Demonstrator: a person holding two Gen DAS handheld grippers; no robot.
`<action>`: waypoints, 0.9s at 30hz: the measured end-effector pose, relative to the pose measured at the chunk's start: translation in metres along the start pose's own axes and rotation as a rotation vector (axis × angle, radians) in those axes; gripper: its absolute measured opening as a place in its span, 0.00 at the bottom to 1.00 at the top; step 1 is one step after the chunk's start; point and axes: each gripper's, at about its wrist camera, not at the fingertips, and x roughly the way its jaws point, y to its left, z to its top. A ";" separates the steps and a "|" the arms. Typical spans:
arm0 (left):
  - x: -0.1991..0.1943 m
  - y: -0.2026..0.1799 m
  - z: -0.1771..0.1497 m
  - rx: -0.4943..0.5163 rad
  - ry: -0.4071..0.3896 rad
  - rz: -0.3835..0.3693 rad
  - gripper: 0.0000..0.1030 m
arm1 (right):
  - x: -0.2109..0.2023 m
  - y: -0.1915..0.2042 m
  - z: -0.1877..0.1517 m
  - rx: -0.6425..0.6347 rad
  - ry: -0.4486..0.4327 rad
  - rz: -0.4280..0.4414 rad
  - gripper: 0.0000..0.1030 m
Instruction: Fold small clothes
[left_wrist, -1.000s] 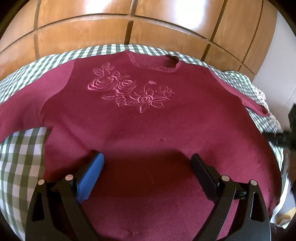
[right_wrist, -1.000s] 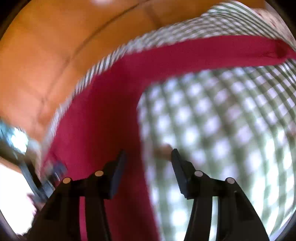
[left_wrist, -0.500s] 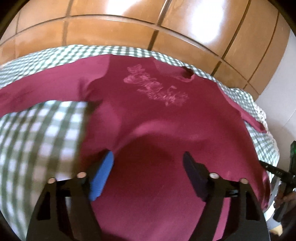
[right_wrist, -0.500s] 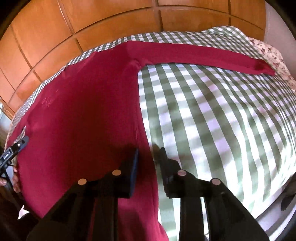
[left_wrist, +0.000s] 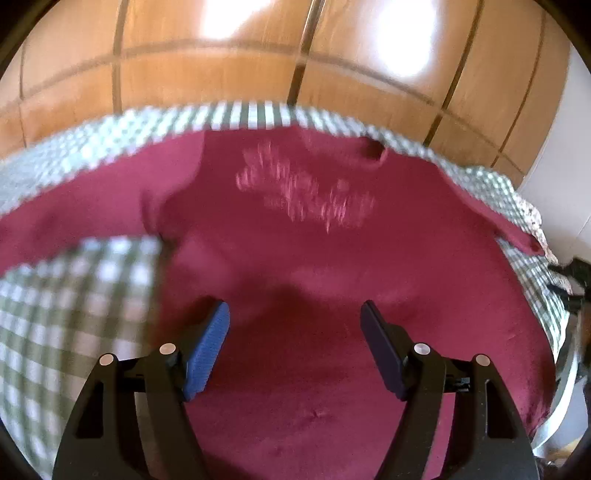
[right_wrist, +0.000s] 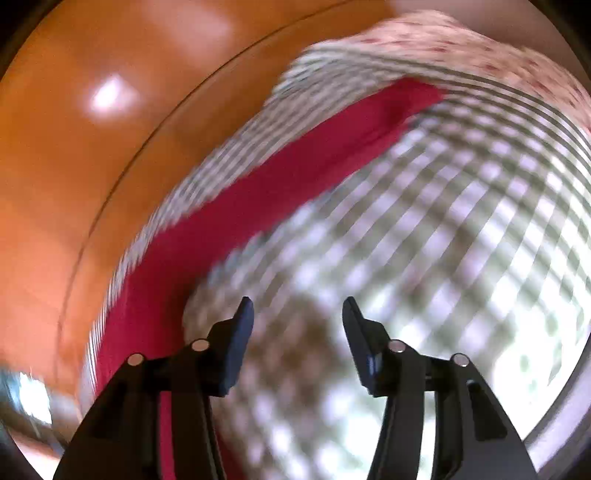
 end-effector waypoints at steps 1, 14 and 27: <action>0.005 0.002 -0.004 0.001 -0.005 0.003 0.71 | 0.005 -0.014 0.018 0.065 -0.022 -0.012 0.45; 0.015 -0.007 -0.005 0.063 0.013 -0.017 0.90 | 0.082 -0.047 0.144 0.161 -0.096 -0.246 0.07; 0.014 -0.002 -0.005 0.044 -0.001 -0.054 0.91 | 0.070 0.190 0.051 -0.358 -0.034 0.188 0.06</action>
